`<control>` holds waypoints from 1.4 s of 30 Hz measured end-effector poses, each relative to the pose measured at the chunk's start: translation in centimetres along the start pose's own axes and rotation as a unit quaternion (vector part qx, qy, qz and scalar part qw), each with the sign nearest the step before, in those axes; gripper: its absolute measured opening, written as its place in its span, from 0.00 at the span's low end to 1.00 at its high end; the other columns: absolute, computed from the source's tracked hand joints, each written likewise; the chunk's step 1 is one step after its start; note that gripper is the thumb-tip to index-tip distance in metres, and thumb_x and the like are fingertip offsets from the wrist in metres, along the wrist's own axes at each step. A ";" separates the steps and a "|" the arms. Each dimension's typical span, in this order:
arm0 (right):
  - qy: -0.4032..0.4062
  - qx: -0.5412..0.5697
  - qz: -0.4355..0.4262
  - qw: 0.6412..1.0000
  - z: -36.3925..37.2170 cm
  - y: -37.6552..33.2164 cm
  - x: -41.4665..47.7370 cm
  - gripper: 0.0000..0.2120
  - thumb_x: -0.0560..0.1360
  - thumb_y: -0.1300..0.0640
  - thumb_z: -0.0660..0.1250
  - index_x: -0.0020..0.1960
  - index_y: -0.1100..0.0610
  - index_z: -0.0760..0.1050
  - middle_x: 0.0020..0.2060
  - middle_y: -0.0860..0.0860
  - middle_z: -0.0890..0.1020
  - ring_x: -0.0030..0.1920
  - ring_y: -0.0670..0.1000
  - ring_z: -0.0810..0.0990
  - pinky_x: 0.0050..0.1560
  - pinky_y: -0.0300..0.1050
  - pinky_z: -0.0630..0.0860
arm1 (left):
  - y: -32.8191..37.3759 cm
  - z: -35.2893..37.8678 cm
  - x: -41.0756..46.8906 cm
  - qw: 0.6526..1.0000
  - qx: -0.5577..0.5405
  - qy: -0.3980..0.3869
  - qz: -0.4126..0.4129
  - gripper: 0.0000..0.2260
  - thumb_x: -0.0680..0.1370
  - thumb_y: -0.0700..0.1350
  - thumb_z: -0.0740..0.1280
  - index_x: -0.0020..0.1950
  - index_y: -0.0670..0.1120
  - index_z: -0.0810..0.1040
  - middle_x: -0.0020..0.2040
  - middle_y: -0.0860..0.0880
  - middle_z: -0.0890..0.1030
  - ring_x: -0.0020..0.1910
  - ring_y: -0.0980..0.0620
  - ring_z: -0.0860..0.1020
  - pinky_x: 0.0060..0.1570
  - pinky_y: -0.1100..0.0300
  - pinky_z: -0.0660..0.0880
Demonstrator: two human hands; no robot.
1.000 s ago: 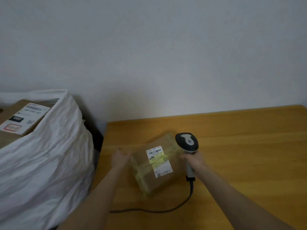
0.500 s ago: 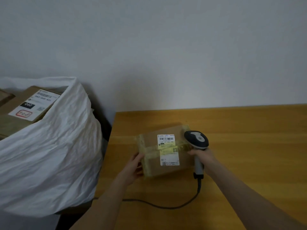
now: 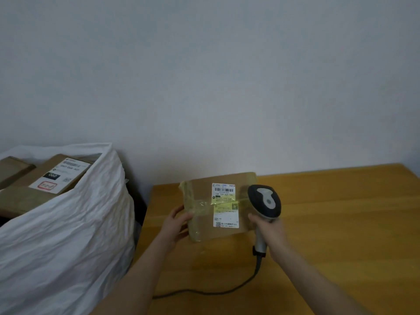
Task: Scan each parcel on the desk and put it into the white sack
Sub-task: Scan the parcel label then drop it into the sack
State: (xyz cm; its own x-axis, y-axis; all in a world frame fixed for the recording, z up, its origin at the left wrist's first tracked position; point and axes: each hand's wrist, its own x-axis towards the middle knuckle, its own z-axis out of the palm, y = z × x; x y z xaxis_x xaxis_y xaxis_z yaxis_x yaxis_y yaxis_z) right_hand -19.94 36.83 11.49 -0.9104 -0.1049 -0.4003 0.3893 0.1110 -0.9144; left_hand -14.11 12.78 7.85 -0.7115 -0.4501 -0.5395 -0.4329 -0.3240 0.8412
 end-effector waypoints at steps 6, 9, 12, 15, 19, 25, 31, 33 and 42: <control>-0.057 0.025 0.018 0.998 1.0 0.5 -3.9 0.01 0.74 0.66 0.67 0.43 0.64 0.76 0.25 0.53 0.77 0.24 0.48 0.74 0.28 0.40 0.73 | 0.0 1.3 -0.7 1.000 -0.008 -0.009 0.006 0.22 0.75 0.37 0.68 0.69 0.46 0.68 0.52 0.44 0.79 0.48 0.44 0.80 0.39 0.53 0.77; -0.045 0.019 0.009 0.999 1.3 0.5 -5.0 0.04 0.73 0.67 0.67 0.48 0.66 0.76 0.25 0.54 0.77 0.23 0.48 0.73 0.26 0.39 0.72 | -0.3 1.4 -0.5 1.000 -0.003 -0.010 0.005 0.23 0.75 0.36 0.67 0.69 0.46 0.68 0.52 0.43 0.80 0.47 0.45 0.80 0.38 0.54 0.77; -0.043 0.015 0.005 0.999 1.5 0.2 -5.6 0.02 0.73 0.67 0.66 0.44 0.66 0.76 0.25 0.56 0.77 0.22 0.49 0.72 0.25 0.39 0.71 | -0.7 1.6 -0.4 1.000 0.002 -0.006 0.006 0.23 0.75 0.36 0.67 0.69 0.46 0.69 0.51 0.44 0.81 0.46 0.46 0.80 0.39 0.54 0.78; -0.044 0.001 0.009 0.999 1.6 0.0 -6.0 0.04 0.73 0.67 0.66 0.39 0.65 0.77 0.24 0.55 0.77 0.22 0.50 0.72 0.27 0.41 0.71 | -0.8 1.8 -0.4 1.000 0.002 -0.006 0.008 0.23 0.75 0.36 0.68 0.68 0.47 0.69 0.51 0.44 0.81 0.47 0.46 0.80 0.41 0.53 0.78; -0.042 -0.007 0.018 0.999 1.5 0.2 -6.3 0.05 0.73 0.66 0.66 0.44 0.68 0.78 0.24 0.55 0.77 0.23 0.51 0.72 0.27 0.42 0.70 | -1.0 1.9 -0.5 1.000 -0.002 -0.004 0.008 0.21 0.75 0.36 0.68 0.66 0.48 0.69 0.50 0.44 0.80 0.47 0.46 0.80 0.43 0.53 0.79; -0.046 0.000 0.025 0.999 1.3 -0.2 -6.6 0.05 0.73 0.67 0.65 0.46 0.68 0.78 0.24 0.55 0.76 0.23 0.50 0.71 0.27 0.43 0.69 | -1.3 1.7 -0.4 1.000 -0.001 0.001 0.009 0.22 0.75 0.36 0.68 0.68 0.48 0.69 0.51 0.43 0.81 0.48 0.44 0.81 0.49 0.48 0.79; -0.049 0.012 0.034 0.998 1.4 -0.4 -6.8 0.06 0.72 0.68 0.65 0.47 0.69 0.79 0.24 0.55 0.75 0.22 0.50 0.70 0.26 0.42 0.69 | -1.3 1.7 -0.5 1.000 -0.008 0.006 0.010 0.22 0.75 0.36 0.67 0.67 0.48 0.69 0.51 0.43 0.81 0.47 0.44 0.81 0.46 0.50 0.79; -0.048 0.014 0.038 0.998 1.4 -0.4 -6.9 0.06 0.72 0.68 0.65 0.46 0.70 0.78 0.24 0.55 0.75 0.23 0.50 0.71 0.26 0.42 0.69 | -1.3 1.8 -0.5 1.000 -0.007 0.008 0.011 0.22 0.75 0.36 0.67 0.68 0.48 0.69 0.51 0.43 0.80 0.47 0.44 0.81 0.46 0.50 0.79; -0.059 0.024 0.043 0.997 1.3 -0.7 -6.8 0.03 0.72 0.69 0.65 0.40 0.66 0.77 0.24 0.55 0.74 0.22 0.49 0.70 0.25 0.42 0.69 | -1.1 1.8 -0.9 1.000 -0.012 0.023 0.008 0.23 0.75 0.36 0.68 0.69 0.48 0.68 0.52 0.43 0.80 0.48 0.44 0.80 0.46 0.50 0.79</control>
State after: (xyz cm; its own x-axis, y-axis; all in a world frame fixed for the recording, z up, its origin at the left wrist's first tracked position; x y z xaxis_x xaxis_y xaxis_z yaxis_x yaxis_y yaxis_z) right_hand -13.85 36.19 14.77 -0.8516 -0.2136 -0.4786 0.4738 0.0768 -0.8773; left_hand -13.93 15.01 7.45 -0.6921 -0.4924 -0.5278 -0.4078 -0.3367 0.8488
